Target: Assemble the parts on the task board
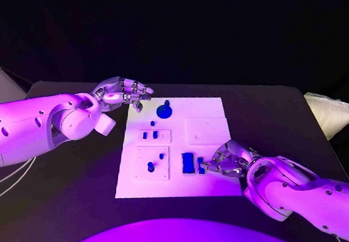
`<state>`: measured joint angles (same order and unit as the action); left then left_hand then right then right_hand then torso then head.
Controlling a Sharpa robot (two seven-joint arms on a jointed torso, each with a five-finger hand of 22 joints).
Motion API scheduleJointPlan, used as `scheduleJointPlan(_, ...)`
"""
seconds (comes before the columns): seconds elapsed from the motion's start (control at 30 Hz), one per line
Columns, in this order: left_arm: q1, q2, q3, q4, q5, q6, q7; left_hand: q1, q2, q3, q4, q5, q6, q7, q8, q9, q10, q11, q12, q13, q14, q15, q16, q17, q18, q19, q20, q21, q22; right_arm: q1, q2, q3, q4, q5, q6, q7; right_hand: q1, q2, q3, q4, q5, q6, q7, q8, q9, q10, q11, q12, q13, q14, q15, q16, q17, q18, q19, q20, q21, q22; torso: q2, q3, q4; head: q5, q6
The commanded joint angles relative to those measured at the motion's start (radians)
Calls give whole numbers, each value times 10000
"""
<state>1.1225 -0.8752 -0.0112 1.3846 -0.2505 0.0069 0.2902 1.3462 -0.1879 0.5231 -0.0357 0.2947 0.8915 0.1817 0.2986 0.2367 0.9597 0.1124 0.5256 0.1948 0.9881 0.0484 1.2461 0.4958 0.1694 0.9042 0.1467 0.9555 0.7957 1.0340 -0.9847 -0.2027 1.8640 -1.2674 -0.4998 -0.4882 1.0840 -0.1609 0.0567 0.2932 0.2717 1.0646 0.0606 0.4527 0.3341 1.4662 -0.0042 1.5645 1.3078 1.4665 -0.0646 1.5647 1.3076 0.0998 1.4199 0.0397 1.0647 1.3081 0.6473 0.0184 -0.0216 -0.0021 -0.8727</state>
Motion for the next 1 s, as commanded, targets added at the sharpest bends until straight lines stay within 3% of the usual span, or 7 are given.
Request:
scheduleJointPlan(0.03, 1, 16, 5, 7, 62, 151, 38, -26, 100, -4, 68, 35, -67, 3, 31, 3, -65, 33, 27, 13, -38, 4, 68, 8, 148, 73, -5, -54, -9, -11, -68, -1, 67, -176, 342, 535, 297, 137, -510, -3, -237, -69, 20, 45, 15, 1024, -52, 21, 2606, 1021, -57, 23, 2533, -76, 77, -10, -41, 65, 2, 11, -15, -9, 1)
scheduleJointPlan(0.23, -1, 34, 5, -9, 62, 167, 38, -26, 100, -4, 68, 35, -67, 3, 31, 3, -65, 33, 27, 13, -38, 4, 68, 8, 148, 73, -5, -54, -9, -17, -119, -2, 22, -376, 683, 528, 882, 280, -1167, -12, -610, -83, 19, 77, 2, 1025, -52, 21, 2607, 1020, -57, 21, 2528, -76, 87, -8, -74, 97, 3, 5, -2, -24, 1)
scheduleJointPlan(0.6, -5, 56, 4, -25, 62, 191, 41, -26, 100, -4, 68, 35, -67, 3, 31, 3, -65, 33, 27, 13, -38, 4, 68, 8, 148, 73, -5, -54, -9, -149, 103, -3, -173, -745, 784, 264, 1883, 569, -1299, -39, -960, -100, 21, 59, -52, 1031, -53, 34, 2614, 1021, -59, 22, 2531, -81, 109, -11, -87, 149, 8, -1, 14, -48, 1)
scheduleJointPlan(1.0, -8, 51, 4, -23, 62, 195, 38, -26, 100, -4, 68, 35, -67, 3, 31, 3, -65, 33, 27, 13, -38, 4, 68, 8, 148, 73, -5, -54, -9, -181, 310, -1, -446, -887, 629, -131, 1968, 826, -1261, -14, -851, -86, 26, 39, -81, 1038, -51, 48, 2622, 1025, -58, 29, 2549, -87, 127, -12, -60, 179, 3, -5, 6, -11, 1)
